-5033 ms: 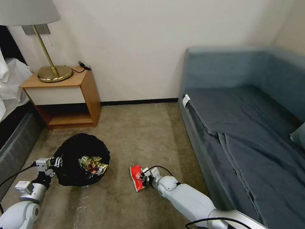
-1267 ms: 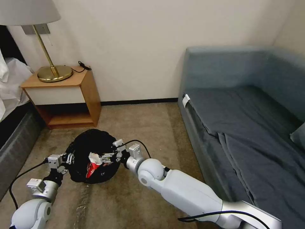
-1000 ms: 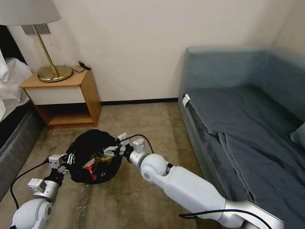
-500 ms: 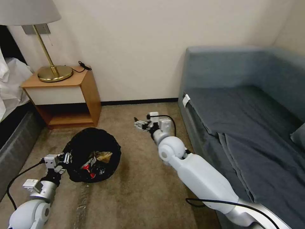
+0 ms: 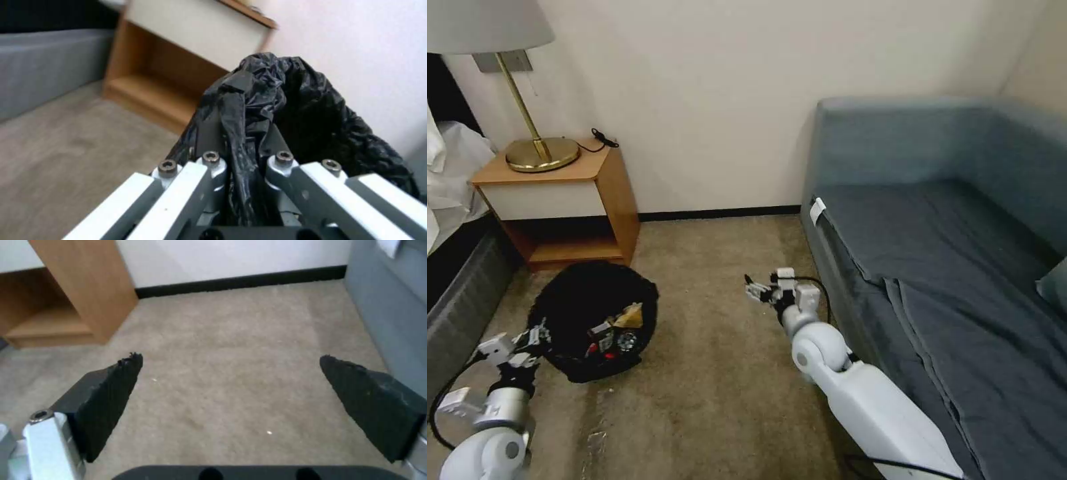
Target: Pick up the trash bin, then pick up the garbage on the floor and place it into the trash bin.
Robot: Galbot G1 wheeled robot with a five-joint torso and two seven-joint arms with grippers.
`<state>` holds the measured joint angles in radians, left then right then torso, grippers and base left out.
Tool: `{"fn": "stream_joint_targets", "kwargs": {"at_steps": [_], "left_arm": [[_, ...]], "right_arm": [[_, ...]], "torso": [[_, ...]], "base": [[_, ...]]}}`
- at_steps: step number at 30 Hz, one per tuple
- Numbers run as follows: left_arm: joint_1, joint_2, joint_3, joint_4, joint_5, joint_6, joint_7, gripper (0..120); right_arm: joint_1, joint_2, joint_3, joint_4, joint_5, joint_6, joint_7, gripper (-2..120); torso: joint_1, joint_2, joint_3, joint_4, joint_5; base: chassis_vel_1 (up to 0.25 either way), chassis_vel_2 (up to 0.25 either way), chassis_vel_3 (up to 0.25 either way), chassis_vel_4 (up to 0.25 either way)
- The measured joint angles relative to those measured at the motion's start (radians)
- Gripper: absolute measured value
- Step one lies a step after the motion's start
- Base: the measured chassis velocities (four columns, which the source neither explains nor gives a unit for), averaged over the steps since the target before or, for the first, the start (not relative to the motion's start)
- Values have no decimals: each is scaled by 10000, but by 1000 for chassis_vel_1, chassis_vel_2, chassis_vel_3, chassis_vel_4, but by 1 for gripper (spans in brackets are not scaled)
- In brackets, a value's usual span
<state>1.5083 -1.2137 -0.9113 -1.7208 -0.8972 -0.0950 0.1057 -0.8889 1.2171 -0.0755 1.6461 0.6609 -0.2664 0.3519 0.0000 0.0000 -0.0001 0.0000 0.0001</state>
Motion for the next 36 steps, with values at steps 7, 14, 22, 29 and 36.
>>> {"fn": "stream_joint_targets", "kwargs": {"at_steps": [7,14,22,29,36], "left_arm": [[-130,-341,-373,994,-1466,11,67,5],[-361,-430,-307,1767,-1976,-26,204,5],[-393,-358,-255,2011,-1935,216,105,14],[-237,-160,-325,1903,-1845,248,109,37],[317,88,-621,1373,-1045,107,126,64]], "right_arm": [[-661,-175,495,192,-404,244,-483,100],[-1087,-162,675,333,-675,407,-818,100],[-1395,28,716,295,-914,565,-998,100],[-1470,77,693,313,-991,576,-1031,100],[-1626,106,710,488,-1033,564,-1052,100]], "torso": [[0,0,0,1,-1],[0,0,0,0,-2],[0,0,0,0,2],[-1,0,0,-1,-2],[-1,0,0,1,-1]], "base": [[0,0,0,0],[0,0,0,0],[0,0,0,0],[0,0,0,0],[0,0,0,0]]}}
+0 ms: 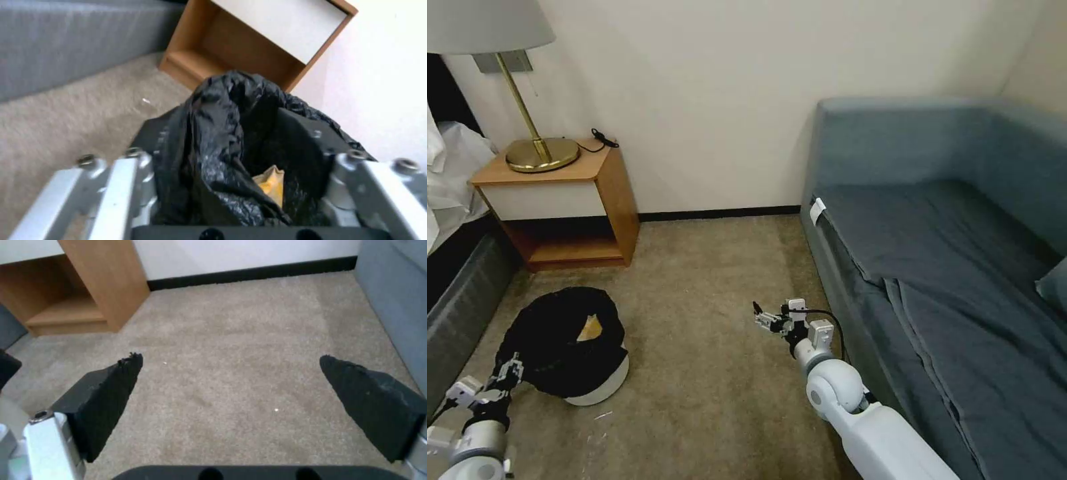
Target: Pick up the trash bin, then pick up the garbage on the floor and place it into the trash bin.
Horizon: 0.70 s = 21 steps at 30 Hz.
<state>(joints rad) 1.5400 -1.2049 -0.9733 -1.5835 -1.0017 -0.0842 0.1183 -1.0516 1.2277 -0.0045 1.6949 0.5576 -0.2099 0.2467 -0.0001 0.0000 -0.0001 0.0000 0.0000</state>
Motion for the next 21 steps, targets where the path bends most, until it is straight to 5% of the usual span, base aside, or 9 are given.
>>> {"fn": "stream_joint_targets", "kwargs": {"at_steps": [7,10,14,21], "left_arm": [[336,20,-290,-333,375,-67,-7,86],[568,20,-615,-507,963,-397,-132,101],[603,-3,-1036,-702,1605,-798,-380,106],[1333,302,-1901,-2157,2593,-1062,-253,115]], "right_arm": [[-158,9,34,283,-31,-7,-2,100],[-309,-8,139,579,-71,-45,22,100],[-443,-12,292,846,-50,-124,72,100],[-924,-143,645,1671,262,-186,-69,100]], "torso": [[0,0,0,-1,0],[0,0,0,0,-1],[0,0,0,-1,-2],[1,0,0,-2,2]], "base": [[0,0,0,0],[0,0,0,0],[0,0,0,0],[0,0,0,0]]}}
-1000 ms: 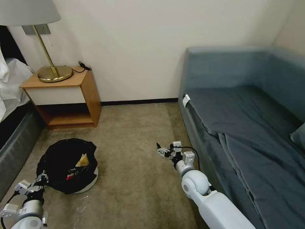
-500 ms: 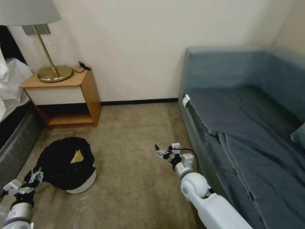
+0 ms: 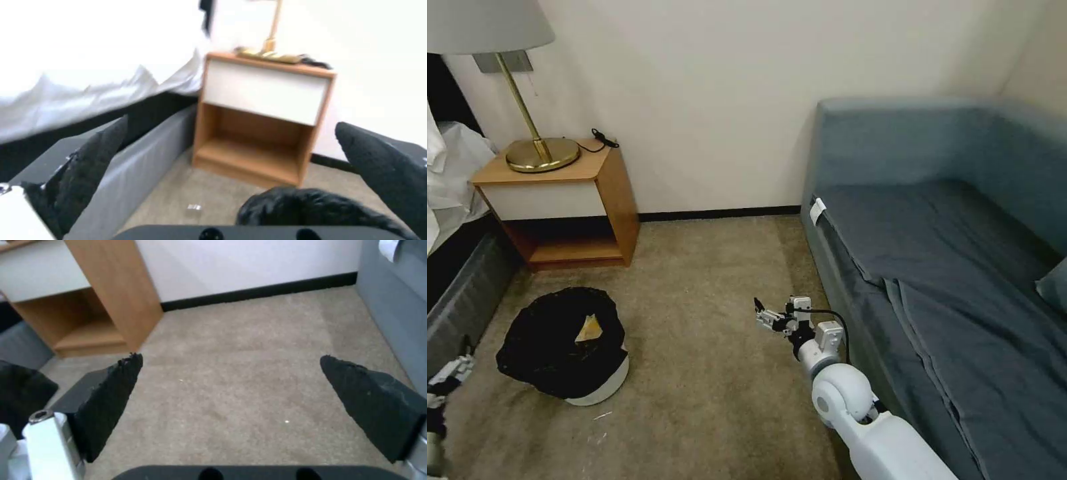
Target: Pick up the trash bin, then pick up the garbage on the floor and place it into the trash bin.
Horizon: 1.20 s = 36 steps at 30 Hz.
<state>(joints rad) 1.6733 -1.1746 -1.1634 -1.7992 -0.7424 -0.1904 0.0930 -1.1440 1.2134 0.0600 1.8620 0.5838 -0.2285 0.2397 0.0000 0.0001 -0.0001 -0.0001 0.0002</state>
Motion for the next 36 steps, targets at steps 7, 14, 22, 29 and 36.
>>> {"fn": "stream_joint_targets", "kwargs": {"at_steps": [7,14,22,29,36], "left_arm": [[799,231,314,-1036,1440,2,593,112],[907,433,839,-1408,1998,93,1023,104],[517,756,1631,-1620,2502,417,1305,100],[78,955,1982,-1541,2609,618,1165,100],[58,959,1990,-1518,2608,628,1143,100]], "right_arm": [[-238,61,254,416,151,12,-71,100],[-283,140,435,485,235,104,-189,100],[-231,141,743,457,234,117,-324,100],[-200,246,828,401,257,107,-329,100],[-201,259,834,392,258,95,-334,100]], "torso": [[0,0,0,0,-1],[0,-1,0,0,-1],[0,-1,1,0,-1],[0,0,1,-1,-2],[0,-2,1,1,-1]], "base": [[0,0,0,0],[0,0,0,0],[0,0,0,0],[0,0,0,0],[0,0,0,0]]}}
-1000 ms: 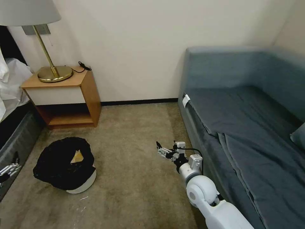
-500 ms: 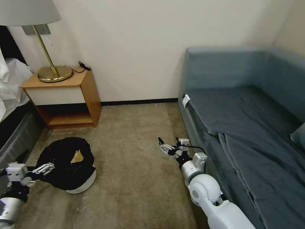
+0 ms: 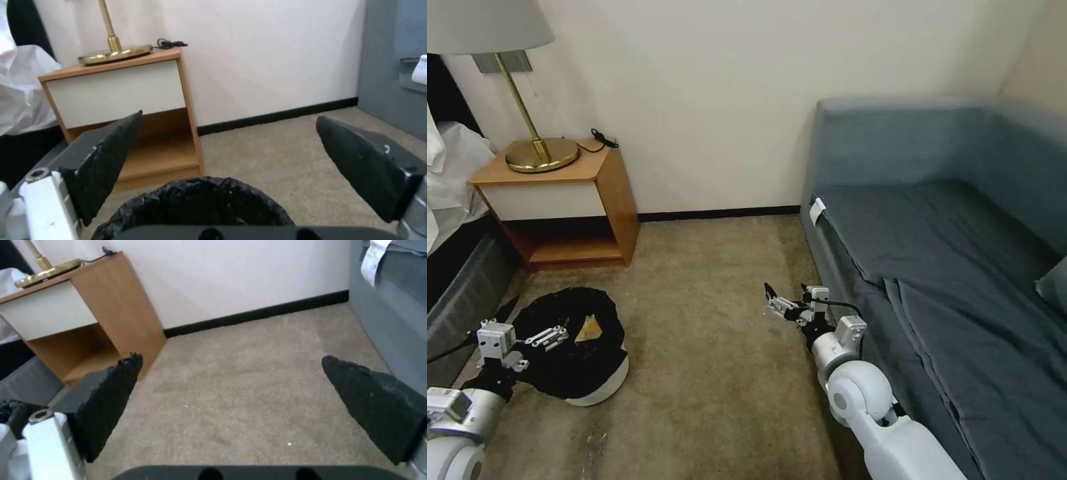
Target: Pick up the trash bin, then pick up the garbage on the floor and place it into the trash bin.
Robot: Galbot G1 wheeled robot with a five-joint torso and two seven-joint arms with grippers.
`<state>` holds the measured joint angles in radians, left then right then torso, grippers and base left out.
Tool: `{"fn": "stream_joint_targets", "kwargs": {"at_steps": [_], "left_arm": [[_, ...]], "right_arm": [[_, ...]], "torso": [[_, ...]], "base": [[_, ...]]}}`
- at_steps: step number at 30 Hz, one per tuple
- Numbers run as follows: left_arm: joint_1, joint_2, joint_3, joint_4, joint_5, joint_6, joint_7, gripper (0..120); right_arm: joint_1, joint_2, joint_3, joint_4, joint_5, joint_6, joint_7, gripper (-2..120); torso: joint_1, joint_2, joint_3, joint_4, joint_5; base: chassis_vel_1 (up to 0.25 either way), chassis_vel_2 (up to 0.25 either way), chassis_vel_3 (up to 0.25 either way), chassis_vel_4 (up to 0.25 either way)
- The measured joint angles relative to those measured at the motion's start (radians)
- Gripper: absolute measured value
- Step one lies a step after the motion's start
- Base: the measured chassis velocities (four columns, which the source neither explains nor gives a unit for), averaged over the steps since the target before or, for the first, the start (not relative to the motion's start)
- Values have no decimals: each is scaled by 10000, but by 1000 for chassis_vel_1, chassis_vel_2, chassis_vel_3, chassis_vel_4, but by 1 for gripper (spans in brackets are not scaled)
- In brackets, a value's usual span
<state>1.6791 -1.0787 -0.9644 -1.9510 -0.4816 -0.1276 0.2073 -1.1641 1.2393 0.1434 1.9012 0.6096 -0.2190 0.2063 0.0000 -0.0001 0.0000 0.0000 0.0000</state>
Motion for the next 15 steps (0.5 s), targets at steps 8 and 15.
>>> {"fn": "stream_joint_targets", "kwargs": {"at_steps": [8,15], "left_arm": [[3,-2,-7,9,-12,0,-8,100],[6,-6,-11,13,-20,0,-13,100]], "right_arm": [[1,1,0,-6,2,-6,0,100],[4,2,-3,-10,3,-10,1,100]], "torso": [[0,0,0,0,0],[0,0,0,0,0]], "base": [[0,0,0,0],[0,0,0,0]]}}
